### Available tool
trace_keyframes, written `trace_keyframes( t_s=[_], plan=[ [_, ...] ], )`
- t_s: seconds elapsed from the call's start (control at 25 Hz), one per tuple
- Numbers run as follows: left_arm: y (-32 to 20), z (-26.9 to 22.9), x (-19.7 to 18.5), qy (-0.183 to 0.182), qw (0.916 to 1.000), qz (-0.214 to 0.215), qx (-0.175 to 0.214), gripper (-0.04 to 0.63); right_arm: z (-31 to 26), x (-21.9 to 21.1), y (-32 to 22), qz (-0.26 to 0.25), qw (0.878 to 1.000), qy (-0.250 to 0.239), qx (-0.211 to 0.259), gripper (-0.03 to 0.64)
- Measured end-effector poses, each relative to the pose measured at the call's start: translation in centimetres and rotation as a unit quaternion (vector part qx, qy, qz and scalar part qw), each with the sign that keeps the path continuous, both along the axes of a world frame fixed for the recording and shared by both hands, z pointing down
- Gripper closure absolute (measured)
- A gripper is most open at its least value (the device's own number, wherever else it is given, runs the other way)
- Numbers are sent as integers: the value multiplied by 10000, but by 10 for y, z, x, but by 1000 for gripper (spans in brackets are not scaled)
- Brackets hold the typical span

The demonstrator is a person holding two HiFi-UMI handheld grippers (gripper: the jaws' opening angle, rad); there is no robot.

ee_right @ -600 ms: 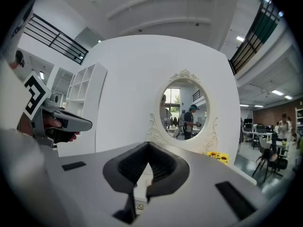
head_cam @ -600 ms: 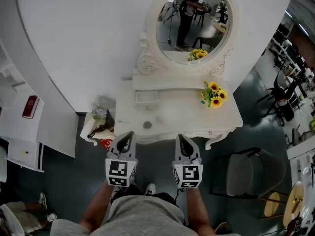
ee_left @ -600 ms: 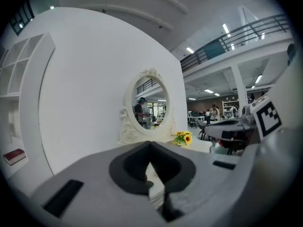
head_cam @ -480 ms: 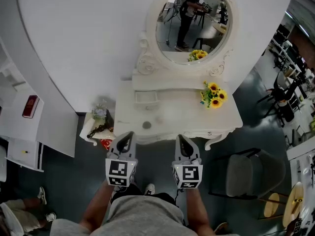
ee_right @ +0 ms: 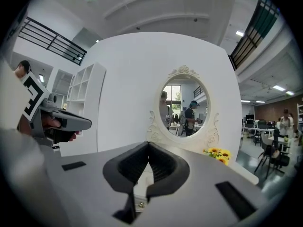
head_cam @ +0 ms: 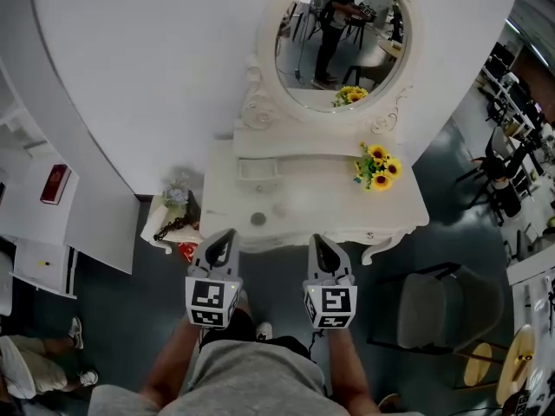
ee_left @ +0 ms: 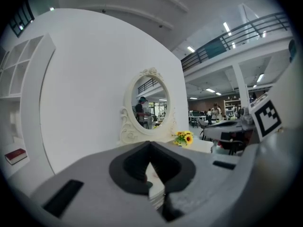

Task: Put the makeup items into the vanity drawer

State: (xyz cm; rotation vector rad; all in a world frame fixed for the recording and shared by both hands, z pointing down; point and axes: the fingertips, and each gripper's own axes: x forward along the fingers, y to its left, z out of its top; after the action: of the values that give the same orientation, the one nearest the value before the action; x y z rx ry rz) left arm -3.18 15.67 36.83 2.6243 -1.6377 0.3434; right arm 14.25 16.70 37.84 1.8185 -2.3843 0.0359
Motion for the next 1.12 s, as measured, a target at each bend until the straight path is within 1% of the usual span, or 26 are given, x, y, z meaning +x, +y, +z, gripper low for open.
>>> trace_keyframes(
  t_s=[0.28,0.48,0.8,1.12],
  plan=[
    [-27,9,2,-21,9999,-28,-105,595,10,-3,-24,-83,9999,44,-127,603],
    [-59,18,5,-11,9998,28,-172,595,18,-6,-55,-118,9998,25,-165,603],
    [-117,43,5,-61,9984,52,-553,595,46,-13,-113,-134,9986,-7,-513,603],
    [-174,88,2,-104,9938,77,-1103,595,97,-17,-167,-99,9939,-61,-1094,603]
  ],
)
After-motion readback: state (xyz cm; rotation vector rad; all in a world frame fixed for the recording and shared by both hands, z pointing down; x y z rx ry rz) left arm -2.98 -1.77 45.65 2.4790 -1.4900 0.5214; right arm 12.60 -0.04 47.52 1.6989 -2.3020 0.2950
